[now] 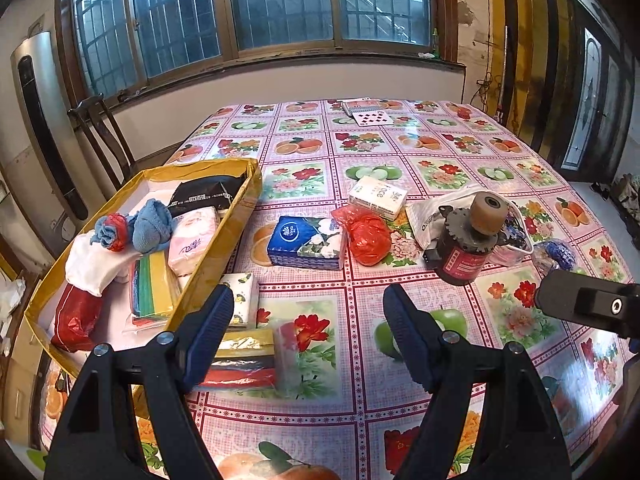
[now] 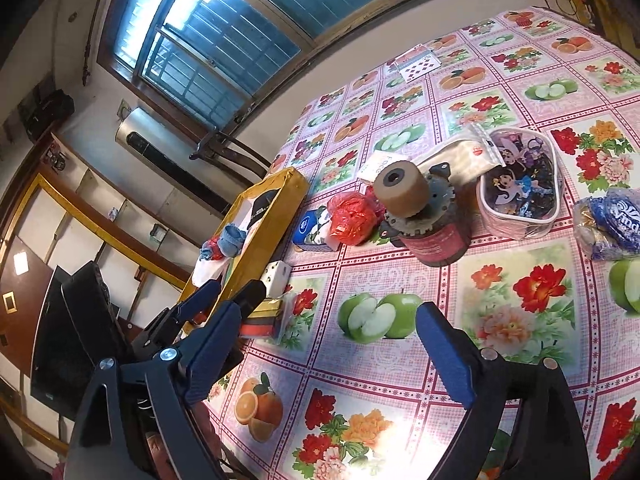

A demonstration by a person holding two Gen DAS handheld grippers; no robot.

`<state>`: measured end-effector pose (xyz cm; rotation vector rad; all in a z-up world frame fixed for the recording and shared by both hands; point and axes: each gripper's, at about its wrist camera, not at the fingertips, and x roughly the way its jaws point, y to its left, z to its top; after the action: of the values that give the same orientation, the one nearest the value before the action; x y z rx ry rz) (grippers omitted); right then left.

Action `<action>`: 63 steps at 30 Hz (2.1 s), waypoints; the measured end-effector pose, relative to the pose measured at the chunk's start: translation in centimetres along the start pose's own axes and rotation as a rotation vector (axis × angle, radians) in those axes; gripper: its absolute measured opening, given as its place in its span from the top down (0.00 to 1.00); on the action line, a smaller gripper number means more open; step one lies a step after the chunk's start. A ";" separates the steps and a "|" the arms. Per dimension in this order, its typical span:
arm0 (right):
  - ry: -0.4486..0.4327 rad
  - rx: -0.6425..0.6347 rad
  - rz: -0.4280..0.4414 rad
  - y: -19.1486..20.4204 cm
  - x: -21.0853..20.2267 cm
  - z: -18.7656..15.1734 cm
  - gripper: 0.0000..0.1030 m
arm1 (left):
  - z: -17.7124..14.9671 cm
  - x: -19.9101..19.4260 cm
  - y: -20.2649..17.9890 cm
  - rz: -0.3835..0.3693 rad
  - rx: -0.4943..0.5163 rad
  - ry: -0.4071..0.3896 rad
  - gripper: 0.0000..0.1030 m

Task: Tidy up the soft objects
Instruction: 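Move both grippers back toward the tissue packs on the table, then grasp the blue Vinda tissue pack with the left gripper while the right gripper grasps the white Face pack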

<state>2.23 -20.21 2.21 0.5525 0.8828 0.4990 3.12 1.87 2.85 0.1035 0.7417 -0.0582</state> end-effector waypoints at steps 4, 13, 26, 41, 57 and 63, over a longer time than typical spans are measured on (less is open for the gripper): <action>-0.011 0.000 -0.022 -1.0 -1.2 0.3 0.00 | 0.5 0.7 0.2 -0.050 -0.014 0.037 0.25; -0.037 -0.011 -0.130 -4.3 -4.7 2.6 0.00 | 4.2 5.3 4.0 -0.154 -0.145 0.192 0.25; 0.082 -0.085 0.081 2.7 1.5 6.9 0.01 | 5.6 11.4 4.1 -0.182 -0.165 0.366 0.25; 0.131 -0.055 -0.021 5.6 11.5 10.5 0.22 | 6.5 13.1 3.7 -0.255 -0.030 0.375 0.25; 0.354 -0.238 -0.377 4.8 16.0 12.7 0.25 | 6.9 13.6 3.5 -0.325 0.018 0.367 0.25; 0.398 -0.322 -0.484 4.1 17.2 14.7 0.33 | 7.2 14.2 2.9 -0.284 0.039 0.389 0.25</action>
<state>22.88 -10.07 2.47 -0.0680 1.2426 0.2986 18.70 3.67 -1.31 0.0454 1.1407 -0.3300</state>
